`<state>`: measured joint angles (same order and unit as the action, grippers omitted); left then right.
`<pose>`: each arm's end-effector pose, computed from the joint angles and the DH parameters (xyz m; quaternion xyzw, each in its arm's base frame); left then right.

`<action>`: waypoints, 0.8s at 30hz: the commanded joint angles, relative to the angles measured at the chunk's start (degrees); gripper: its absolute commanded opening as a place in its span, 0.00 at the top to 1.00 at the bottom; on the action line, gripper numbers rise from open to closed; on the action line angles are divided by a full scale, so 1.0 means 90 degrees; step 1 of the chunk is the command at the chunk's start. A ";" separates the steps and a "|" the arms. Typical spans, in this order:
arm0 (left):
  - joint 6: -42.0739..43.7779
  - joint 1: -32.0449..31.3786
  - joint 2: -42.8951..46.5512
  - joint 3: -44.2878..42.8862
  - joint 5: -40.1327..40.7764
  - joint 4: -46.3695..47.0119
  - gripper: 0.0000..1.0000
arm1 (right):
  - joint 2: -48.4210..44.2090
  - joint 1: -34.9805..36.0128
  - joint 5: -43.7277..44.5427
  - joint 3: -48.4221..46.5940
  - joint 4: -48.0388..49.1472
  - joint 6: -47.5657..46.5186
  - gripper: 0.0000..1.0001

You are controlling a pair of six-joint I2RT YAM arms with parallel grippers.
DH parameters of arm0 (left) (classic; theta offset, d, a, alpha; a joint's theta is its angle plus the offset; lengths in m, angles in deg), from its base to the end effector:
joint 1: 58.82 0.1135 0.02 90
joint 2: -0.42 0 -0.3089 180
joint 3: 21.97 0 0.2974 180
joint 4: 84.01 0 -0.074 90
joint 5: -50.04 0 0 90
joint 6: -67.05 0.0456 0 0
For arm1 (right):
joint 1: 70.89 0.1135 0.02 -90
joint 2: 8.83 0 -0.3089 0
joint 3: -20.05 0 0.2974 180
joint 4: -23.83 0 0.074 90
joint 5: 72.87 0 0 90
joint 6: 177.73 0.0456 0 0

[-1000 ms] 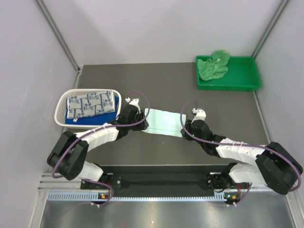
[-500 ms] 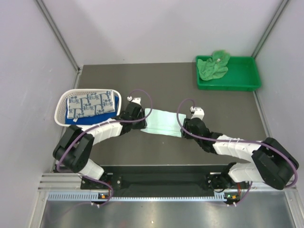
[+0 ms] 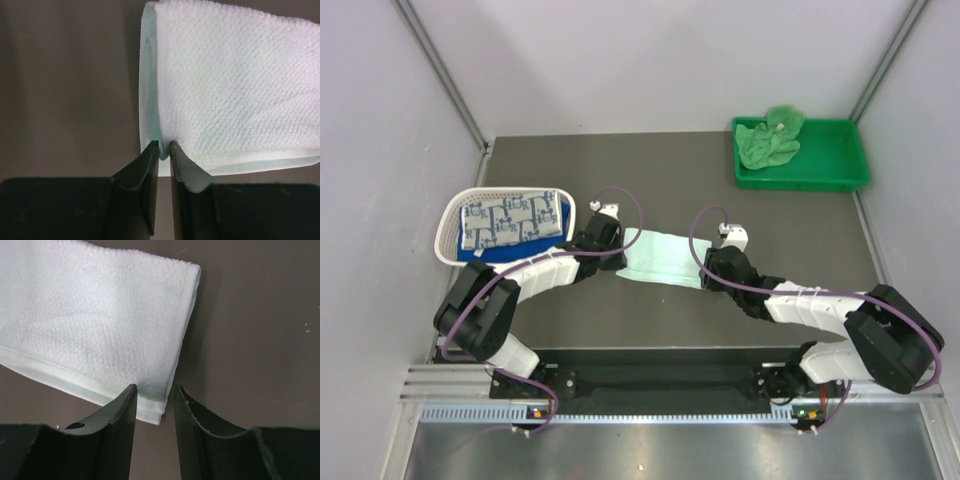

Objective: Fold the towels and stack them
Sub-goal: Fold the towel

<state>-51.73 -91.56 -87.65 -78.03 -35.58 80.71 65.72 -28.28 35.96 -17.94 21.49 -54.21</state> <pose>0.2902 -0.1825 0.1768 0.0182 0.9306 -0.1555 0.3309 0.2070 0.1704 0.1605 -0.0002 0.8928 0.1461 0.4260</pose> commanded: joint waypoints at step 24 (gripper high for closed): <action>0.0189 -0.0025 0.0196 -0.0532 0.0021 -0.0298 1.00 | -0.0225 0.0100 0.0203 -0.0529 -0.0515 0.0202 0.98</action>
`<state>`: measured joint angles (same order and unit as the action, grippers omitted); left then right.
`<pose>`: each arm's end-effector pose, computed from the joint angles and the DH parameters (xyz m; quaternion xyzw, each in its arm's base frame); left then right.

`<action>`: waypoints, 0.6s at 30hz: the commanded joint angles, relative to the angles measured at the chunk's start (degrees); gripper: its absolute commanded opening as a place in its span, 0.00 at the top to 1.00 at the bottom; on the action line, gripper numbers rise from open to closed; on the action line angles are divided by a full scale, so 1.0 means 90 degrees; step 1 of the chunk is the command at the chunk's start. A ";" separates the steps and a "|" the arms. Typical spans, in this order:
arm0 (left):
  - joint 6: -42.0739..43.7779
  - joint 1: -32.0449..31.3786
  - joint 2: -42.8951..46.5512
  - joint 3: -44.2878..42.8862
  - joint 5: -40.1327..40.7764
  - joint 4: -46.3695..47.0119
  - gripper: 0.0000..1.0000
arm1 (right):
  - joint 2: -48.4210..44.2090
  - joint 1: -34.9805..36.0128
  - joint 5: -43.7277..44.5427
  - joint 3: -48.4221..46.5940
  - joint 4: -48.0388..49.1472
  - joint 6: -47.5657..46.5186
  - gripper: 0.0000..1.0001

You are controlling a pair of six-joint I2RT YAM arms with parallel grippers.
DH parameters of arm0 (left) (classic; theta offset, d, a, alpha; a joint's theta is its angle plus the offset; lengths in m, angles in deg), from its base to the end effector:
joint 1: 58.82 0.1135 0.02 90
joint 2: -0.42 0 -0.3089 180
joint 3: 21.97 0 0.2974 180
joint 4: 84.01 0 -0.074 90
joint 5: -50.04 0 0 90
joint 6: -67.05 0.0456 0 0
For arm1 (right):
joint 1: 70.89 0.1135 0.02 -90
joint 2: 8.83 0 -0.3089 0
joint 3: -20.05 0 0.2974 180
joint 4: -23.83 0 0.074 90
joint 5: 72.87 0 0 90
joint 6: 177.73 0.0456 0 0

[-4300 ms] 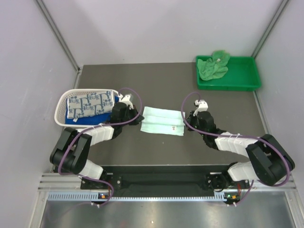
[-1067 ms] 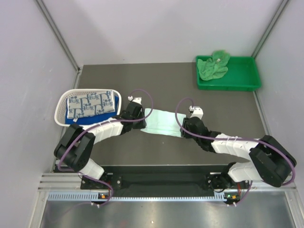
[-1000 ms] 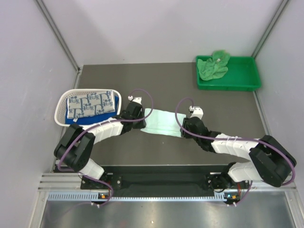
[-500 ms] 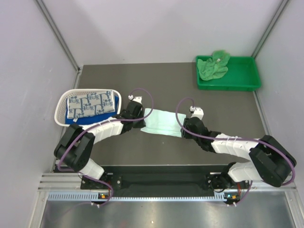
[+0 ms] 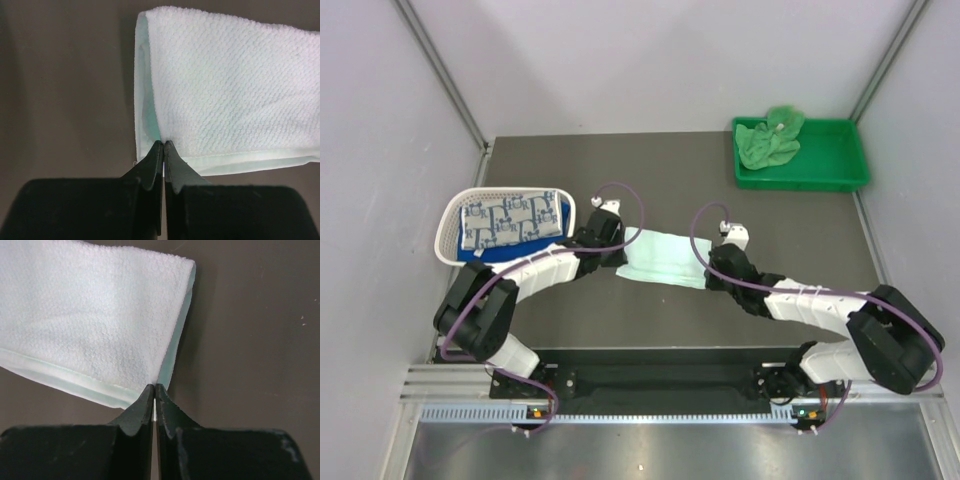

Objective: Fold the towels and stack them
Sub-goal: Fold the towel

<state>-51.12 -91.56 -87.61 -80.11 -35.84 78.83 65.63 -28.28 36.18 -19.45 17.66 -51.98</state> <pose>0.2950 -0.1858 0.1866 0.0239 0.9298 -0.1566 0.3323 0.2082 0.1713 0.1637 0.0146 0.9004 0.1409 0.4114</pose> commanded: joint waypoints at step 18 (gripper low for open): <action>0.0131 -0.0016 0.0982 -0.0224 0.0255 -0.0529 1.00 | -0.0919 0.0109 0.0130 -0.0167 -0.0423 0.0003 1.00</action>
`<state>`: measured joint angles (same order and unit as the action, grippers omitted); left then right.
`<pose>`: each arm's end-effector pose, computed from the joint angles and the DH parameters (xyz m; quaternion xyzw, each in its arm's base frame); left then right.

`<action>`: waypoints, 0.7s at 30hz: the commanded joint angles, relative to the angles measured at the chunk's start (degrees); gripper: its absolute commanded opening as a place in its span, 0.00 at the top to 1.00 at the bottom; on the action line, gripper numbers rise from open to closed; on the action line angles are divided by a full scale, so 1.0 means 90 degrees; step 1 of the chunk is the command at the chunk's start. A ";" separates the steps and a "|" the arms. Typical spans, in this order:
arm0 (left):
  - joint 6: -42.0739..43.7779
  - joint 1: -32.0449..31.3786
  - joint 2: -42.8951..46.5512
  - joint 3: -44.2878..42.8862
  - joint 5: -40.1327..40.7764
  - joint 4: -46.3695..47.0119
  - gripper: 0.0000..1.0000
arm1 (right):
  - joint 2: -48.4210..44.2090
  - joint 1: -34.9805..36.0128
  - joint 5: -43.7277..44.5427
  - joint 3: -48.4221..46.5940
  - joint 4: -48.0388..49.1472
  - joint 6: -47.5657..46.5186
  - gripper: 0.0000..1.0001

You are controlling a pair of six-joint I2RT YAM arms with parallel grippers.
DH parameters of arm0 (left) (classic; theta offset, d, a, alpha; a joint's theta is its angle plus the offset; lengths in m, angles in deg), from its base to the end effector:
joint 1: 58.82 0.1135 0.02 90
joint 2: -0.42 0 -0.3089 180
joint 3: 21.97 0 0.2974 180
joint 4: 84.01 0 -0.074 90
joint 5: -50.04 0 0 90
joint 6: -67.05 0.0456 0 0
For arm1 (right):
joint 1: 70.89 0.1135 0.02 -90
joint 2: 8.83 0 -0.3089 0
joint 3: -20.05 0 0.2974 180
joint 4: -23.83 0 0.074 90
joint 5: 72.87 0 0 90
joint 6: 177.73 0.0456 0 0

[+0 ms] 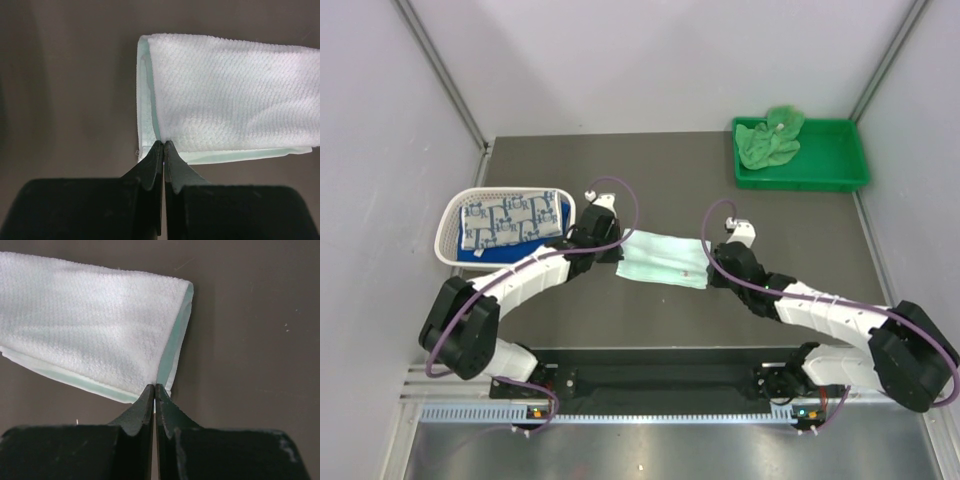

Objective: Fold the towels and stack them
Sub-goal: Fold the towel

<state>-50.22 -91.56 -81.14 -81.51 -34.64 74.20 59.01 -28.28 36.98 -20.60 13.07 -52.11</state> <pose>0.2854 -0.1785 0.2249 0.0257 0.9187 -0.1590 0.3607 0.2020 0.1648 0.1918 0.0215 0.8881 0.1525 0.4330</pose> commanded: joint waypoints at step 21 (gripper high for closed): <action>-0.0066 -0.0025 -0.0040 0.0420 -0.0171 0.0250 0.76 | 0.0218 0.0334 -0.0126 0.0421 0.0576 0.0300 0.75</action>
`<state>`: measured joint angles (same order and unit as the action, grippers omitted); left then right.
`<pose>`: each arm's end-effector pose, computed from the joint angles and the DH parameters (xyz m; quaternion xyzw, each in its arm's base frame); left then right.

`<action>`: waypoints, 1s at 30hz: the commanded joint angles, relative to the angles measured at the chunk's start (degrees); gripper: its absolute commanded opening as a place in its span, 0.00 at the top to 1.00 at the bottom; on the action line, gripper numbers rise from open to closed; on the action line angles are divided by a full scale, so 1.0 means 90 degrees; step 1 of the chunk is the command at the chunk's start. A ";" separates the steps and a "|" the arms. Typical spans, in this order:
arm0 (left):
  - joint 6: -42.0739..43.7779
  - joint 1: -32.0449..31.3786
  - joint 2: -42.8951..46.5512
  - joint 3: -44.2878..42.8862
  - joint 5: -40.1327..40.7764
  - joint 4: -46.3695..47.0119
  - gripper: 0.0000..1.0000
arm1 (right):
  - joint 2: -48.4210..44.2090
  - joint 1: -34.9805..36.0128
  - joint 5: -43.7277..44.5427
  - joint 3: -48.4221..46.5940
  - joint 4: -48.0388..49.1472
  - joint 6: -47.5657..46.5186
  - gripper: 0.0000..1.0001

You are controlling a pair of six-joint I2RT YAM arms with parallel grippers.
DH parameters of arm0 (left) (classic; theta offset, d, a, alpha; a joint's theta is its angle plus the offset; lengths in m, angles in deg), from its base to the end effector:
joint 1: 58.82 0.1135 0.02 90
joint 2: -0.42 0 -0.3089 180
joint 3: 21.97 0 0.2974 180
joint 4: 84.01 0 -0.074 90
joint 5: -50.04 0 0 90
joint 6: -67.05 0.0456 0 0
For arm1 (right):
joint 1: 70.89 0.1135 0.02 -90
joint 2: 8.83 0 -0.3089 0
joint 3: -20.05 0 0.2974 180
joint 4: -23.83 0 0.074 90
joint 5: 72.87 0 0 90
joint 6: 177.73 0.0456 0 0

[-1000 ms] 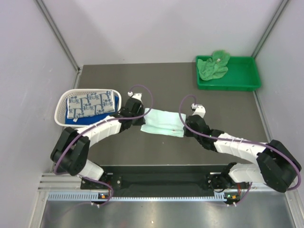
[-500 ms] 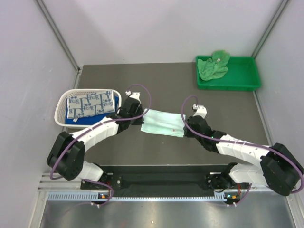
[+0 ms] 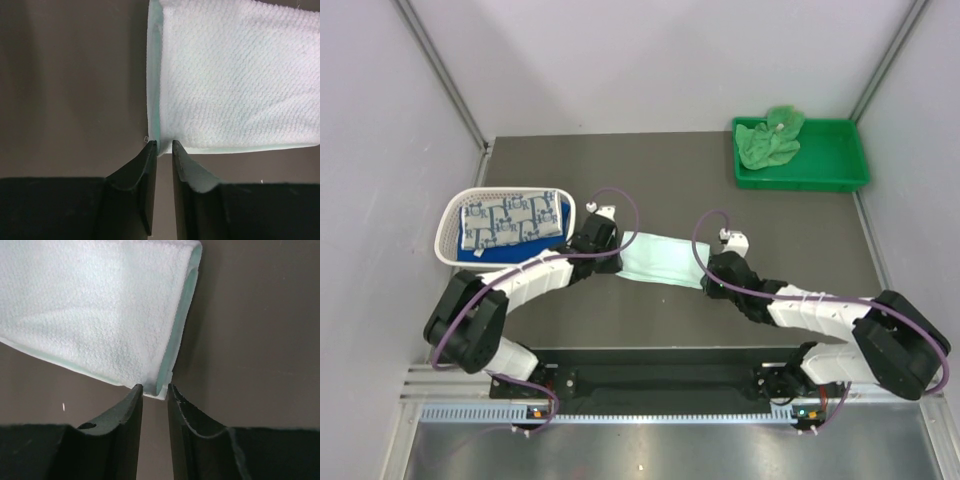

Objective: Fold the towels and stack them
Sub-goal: Fold the towel

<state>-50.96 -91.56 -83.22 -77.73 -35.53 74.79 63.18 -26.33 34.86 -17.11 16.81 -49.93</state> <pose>0.2769 -0.1738 0.1912 0.0251 0.9360 -0.1454 0.3197 0.1922 0.1698 0.1590 0.0095 0.9043 0.1594 0.3959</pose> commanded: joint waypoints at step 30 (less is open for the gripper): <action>0.0573 0.0550 -0.1371 -0.1212 -0.0852 -0.0442 0.35 | 0.1530 -0.0243 -0.0066 -0.1062 0.0365 -0.0538 0.72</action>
<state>-45.52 -88.17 -95.87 -90.14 -37.74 69.02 76.21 -27.21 34.95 -28.14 16.59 -54.52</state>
